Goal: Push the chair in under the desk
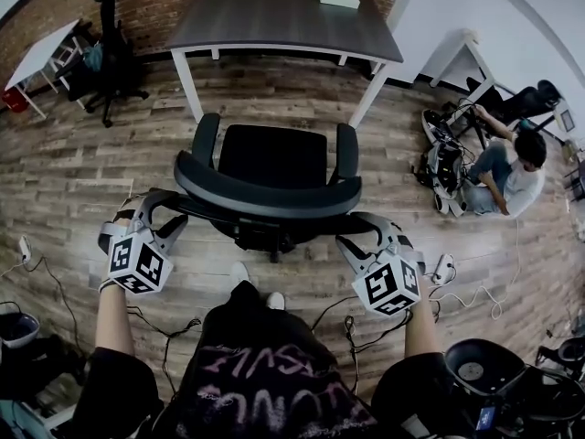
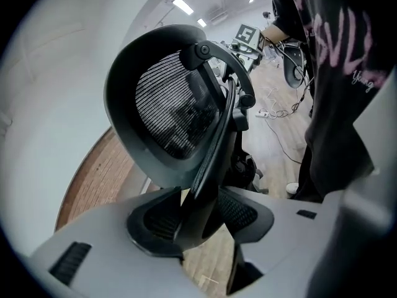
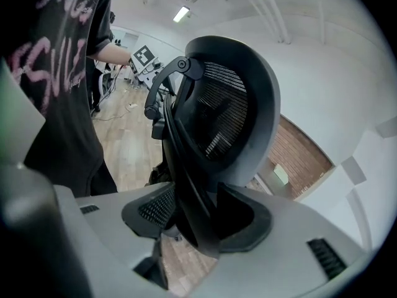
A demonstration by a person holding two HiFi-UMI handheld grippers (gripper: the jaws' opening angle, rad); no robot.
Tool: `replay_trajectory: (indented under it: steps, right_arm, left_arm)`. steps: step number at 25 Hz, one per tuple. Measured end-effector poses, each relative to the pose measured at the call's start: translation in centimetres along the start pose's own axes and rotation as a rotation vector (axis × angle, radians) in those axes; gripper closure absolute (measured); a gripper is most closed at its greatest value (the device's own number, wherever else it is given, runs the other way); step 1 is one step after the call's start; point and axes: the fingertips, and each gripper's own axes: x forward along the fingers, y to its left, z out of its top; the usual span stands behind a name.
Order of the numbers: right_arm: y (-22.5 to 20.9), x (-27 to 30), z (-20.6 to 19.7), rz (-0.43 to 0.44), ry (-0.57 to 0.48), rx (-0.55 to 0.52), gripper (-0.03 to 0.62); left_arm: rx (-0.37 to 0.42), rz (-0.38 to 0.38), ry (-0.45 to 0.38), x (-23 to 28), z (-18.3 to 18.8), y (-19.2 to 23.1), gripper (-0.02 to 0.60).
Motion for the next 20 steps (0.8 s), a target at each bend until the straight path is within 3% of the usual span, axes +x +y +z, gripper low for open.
replay_trajectory:
  steps: [8,20]
  right_arm:
    - [-0.9,0.1,0.1,0.038,0.000,0.014,0.377]
    - [-3.1,2.2,-0.4,0.020,-0.015,0.008,0.375]
  left_arm:
    - [-0.033,-0.008,-0.006,0.0,0.3,0.6,0.380]
    - [-0.053,0.045,0.003,2.1,0.2,2.2,0.379]
